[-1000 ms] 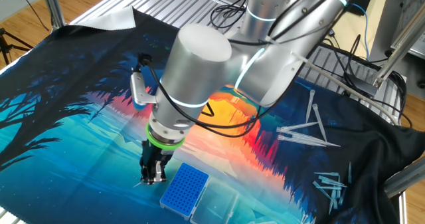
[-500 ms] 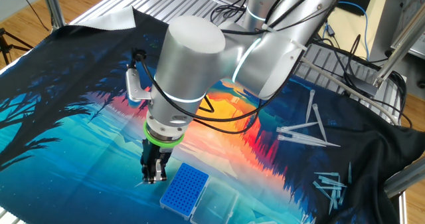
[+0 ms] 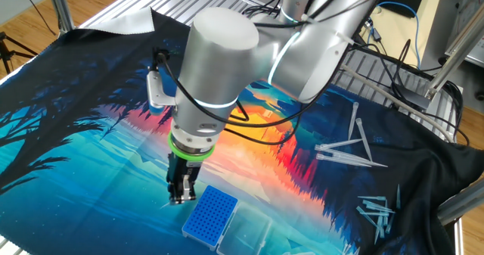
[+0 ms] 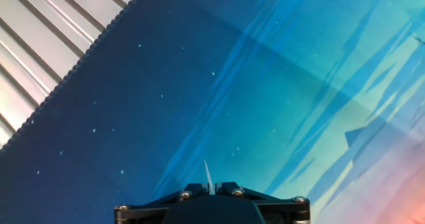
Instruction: Insert a small pipette tip into the holder for small pipette tips
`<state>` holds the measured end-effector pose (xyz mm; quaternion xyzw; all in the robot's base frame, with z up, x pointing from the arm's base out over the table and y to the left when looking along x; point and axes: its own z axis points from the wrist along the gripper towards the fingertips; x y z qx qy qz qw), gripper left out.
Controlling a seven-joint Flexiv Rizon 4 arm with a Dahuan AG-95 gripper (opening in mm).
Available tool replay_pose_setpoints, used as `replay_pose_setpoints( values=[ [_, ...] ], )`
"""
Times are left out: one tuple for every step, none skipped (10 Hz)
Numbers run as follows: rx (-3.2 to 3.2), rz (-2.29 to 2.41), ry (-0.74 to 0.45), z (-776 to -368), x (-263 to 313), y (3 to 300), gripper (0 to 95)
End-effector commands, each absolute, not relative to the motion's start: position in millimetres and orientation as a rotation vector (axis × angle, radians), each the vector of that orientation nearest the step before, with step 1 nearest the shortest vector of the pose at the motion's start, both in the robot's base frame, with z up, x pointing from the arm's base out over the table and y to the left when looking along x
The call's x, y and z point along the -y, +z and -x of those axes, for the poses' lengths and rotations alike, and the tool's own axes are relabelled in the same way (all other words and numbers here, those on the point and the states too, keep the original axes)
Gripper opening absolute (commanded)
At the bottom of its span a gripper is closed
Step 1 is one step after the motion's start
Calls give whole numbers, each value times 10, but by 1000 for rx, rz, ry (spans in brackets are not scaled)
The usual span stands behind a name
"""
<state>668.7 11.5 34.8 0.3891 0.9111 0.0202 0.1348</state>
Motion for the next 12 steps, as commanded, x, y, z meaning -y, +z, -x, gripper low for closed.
replay_pose_setpoints(
  values=[
    [-2645, -1137, 63, -6656, -148, 364, 0],
    [-2647, -1142, 66, -6637, -172, 377, 0],
    [-2658, -1156, 66, -6603, -233, 413, 0],
    [-2663, -1166, 70, -6590, -259, 438, 0],
    [-2666, -1172, 72, -6579, -283, 465, 0],
    [-2672, -1176, 73, -6572, -303, 482, 0],
    [-2682, -1184, 77, -6560, -343, 507, 0],
    [-2687, -1195, 84, -6547, -377, 529, 0],
    [-2691, -1216, 93, -6525, -427, 569, 0],
    [-2697, -1219, 94, -6501, -462, 591, 0],
    [-2702, -1229, 103, -6461, -492, 600, 0],
    [-2705, -1232, 111, -6443, -502, 601, 0]
  ],
)
